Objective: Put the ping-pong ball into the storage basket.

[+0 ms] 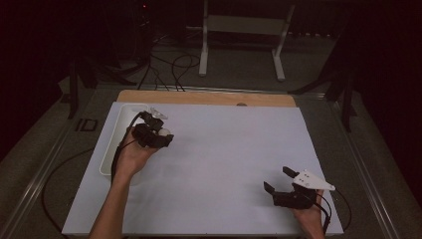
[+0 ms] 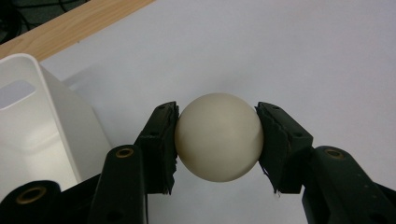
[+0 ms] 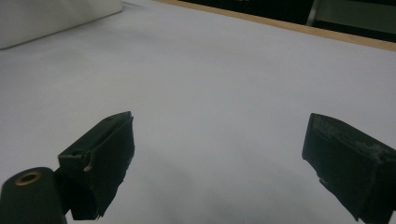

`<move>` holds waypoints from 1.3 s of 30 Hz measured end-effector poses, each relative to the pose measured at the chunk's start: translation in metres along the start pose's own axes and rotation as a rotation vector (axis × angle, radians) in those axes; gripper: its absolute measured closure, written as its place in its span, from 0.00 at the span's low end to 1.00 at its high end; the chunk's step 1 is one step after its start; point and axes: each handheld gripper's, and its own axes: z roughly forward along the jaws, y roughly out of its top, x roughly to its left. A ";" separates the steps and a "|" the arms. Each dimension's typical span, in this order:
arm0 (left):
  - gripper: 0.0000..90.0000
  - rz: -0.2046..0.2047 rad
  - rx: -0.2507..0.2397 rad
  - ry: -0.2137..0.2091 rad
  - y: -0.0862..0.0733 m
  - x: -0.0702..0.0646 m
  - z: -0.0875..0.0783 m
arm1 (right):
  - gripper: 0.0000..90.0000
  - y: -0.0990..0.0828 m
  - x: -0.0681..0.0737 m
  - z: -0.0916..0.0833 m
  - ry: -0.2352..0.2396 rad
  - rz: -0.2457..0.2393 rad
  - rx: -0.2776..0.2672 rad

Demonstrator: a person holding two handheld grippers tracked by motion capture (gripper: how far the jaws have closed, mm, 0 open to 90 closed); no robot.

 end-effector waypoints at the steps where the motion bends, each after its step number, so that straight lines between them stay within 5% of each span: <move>1: 0.56 -0.002 0.001 0.002 0.000 0.001 -0.001 | 0.10 0.000 0.000 0.000 -0.001 0.001 0.000; 39: 0.56 -0.024 -0.016 0.030 -0.005 0.014 -0.014 | 0.10 0.000 0.000 0.000 -0.003 0.001 0.002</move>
